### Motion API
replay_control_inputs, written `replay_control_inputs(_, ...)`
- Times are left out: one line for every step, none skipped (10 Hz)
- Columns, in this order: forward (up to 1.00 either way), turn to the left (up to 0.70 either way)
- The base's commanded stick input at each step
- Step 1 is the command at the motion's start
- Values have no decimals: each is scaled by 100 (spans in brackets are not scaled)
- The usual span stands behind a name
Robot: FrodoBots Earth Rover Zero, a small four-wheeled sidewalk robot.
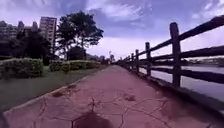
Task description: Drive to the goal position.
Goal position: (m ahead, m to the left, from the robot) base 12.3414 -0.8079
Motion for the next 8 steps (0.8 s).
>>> replay_control_inputs(100,0)
replay_control_inputs(100,0)
replay_control_inputs(100,0)
replay_control_inputs(100,0)
replay_control_inputs(100,0)
replay_control_inputs(100,0)
replay_control_inputs(100,0)
replay_control_inputs(100,0)
